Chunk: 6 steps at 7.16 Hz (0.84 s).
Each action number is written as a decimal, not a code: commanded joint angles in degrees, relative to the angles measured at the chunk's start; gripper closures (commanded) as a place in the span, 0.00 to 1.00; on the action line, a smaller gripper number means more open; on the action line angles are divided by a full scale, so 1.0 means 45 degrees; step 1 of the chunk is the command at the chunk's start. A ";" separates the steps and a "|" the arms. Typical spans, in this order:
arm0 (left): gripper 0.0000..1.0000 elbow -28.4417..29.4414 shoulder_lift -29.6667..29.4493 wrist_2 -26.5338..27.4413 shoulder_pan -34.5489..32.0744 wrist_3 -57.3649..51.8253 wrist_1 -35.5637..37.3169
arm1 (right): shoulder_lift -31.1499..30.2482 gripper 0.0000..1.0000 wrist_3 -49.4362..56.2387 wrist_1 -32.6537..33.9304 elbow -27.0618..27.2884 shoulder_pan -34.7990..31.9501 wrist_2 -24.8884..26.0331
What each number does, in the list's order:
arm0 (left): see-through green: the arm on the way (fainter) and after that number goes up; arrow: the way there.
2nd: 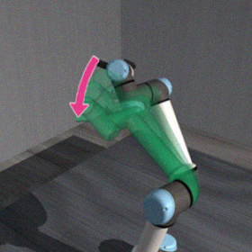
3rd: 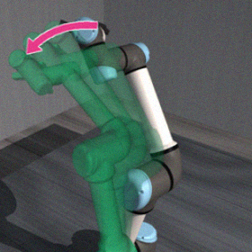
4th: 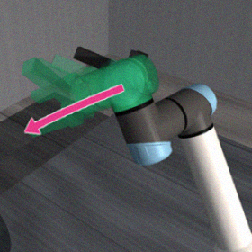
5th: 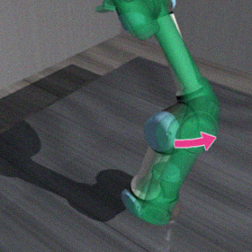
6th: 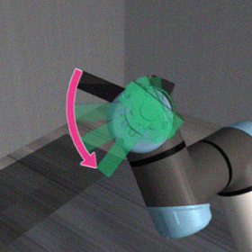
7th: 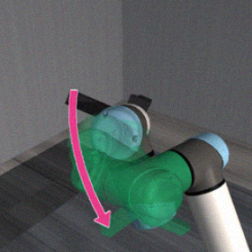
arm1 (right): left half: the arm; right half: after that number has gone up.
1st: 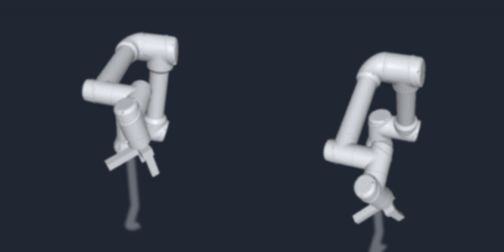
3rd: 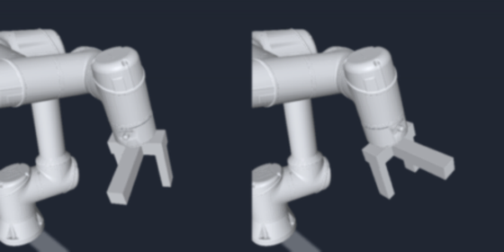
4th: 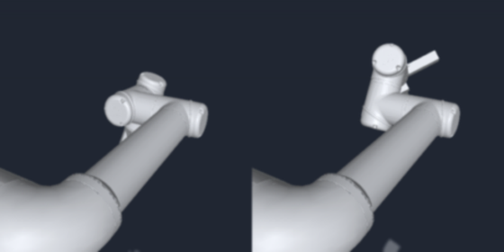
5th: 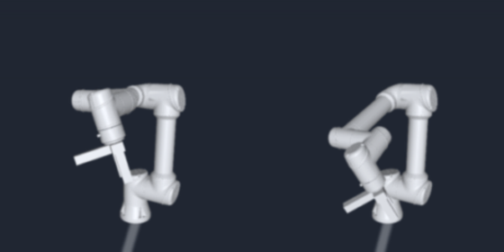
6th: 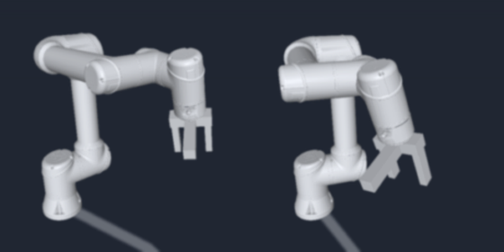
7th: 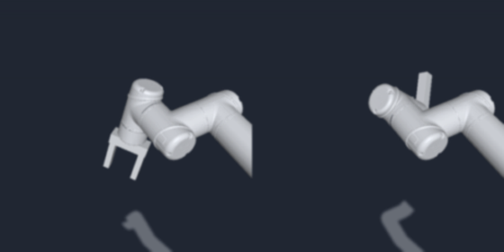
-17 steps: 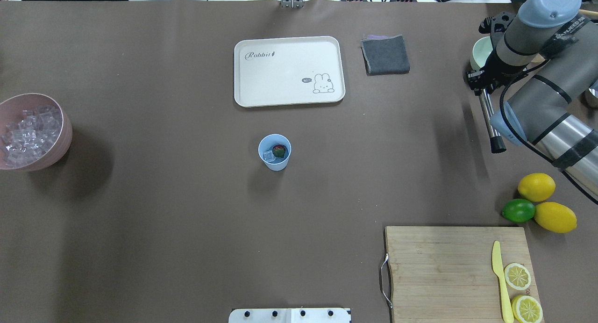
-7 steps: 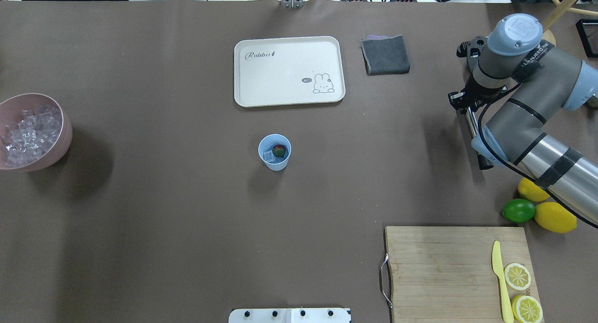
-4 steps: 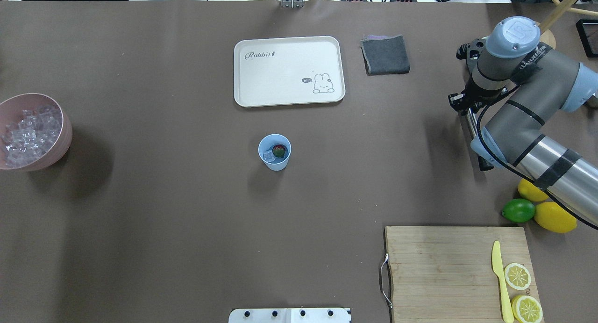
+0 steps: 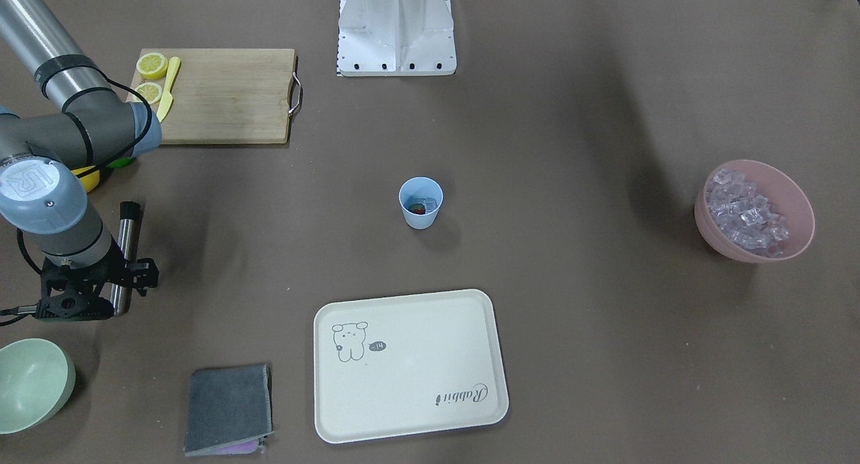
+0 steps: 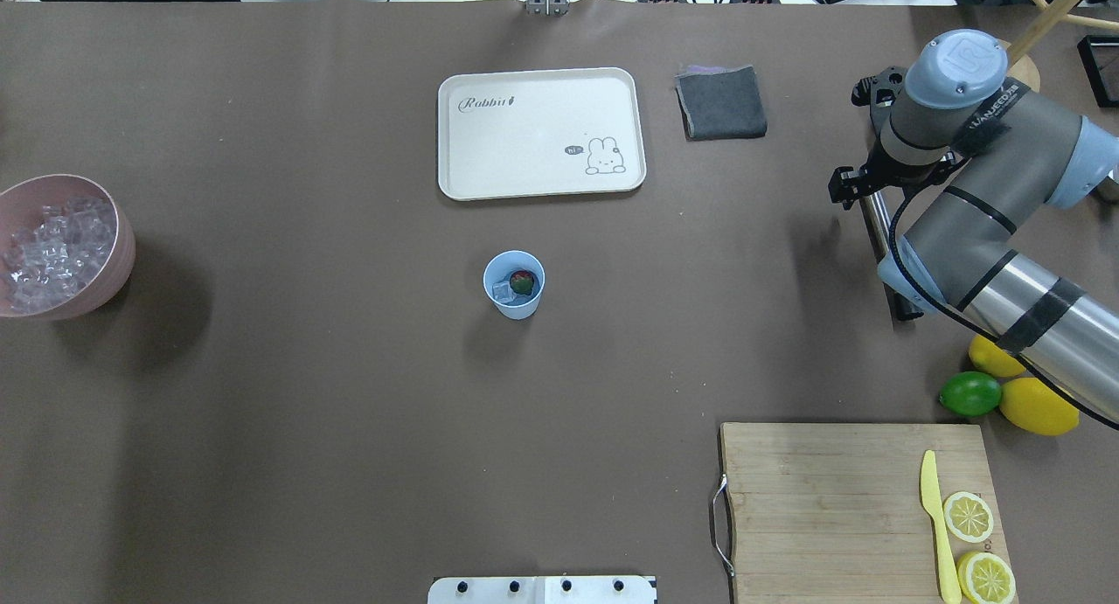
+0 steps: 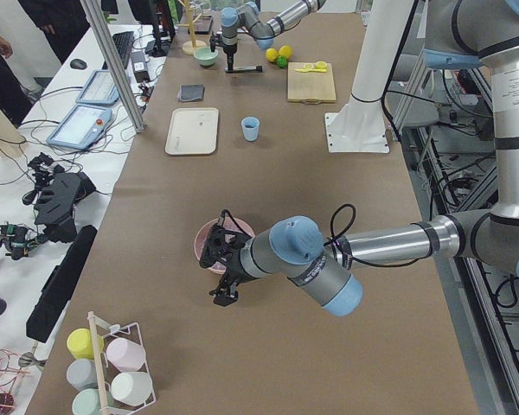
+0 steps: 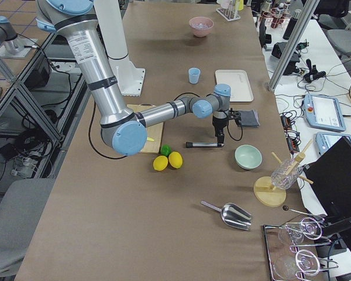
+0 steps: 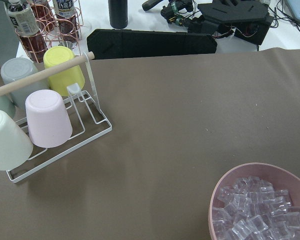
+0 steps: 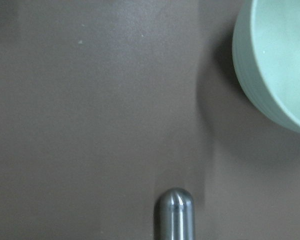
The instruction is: Mash ice and strawberries in cup
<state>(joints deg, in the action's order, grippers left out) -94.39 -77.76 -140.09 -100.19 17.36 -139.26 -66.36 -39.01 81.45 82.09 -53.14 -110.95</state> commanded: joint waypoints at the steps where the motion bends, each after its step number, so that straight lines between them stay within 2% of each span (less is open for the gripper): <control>1: 0.02 0.0000 -0.0063 -0.0001 -0.0001 -0.0029 0.0127 | 0.0506 0.00 0.0094 0.0160 0.0097 -0.0918 -0.0962; 2: 0.02 0.0000 -0.0121 -0.0001 -0.0001 -0.0010 0.0147 | 0.0548 0.00 0.0249 0.0258 0.0194 -0.1737 -0.1976; 3: 0.02 -0.0019 -0.0141 -0.0020 -0.0001 -0.0029 0.0302 | 0.0548 0.00 0.1237 0.1207 0.0833 -0.2403 -0.2373; 4: 0.02 -0.0019 -0.0141 -0.0021 -0.0001 -0.0030 0.0303 | 0.0529 0.00 0.2755 0.3304 0.2212 -0.3164 -0.2551; 5: 0.02 -0.0019 -0.0141 -0.0040 -0.0001 -0.0030 0.0303 | 0.0007 0.00 0.3969 0.5762 0.4353 -0.3655 -0.2552; 6: 0.02 -0.0058 -0.0160 -0.0060 -0.0001 -0.0030 0.0555 | -0.1023 0.00 0.4368 0.6753 0.5902 -0.3950 -0.2591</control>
<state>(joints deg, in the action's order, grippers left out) -94.54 -78.43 -140.27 -100.19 17.23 -137.62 -66.75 -23.51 103.56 99.42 -68.60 -122.23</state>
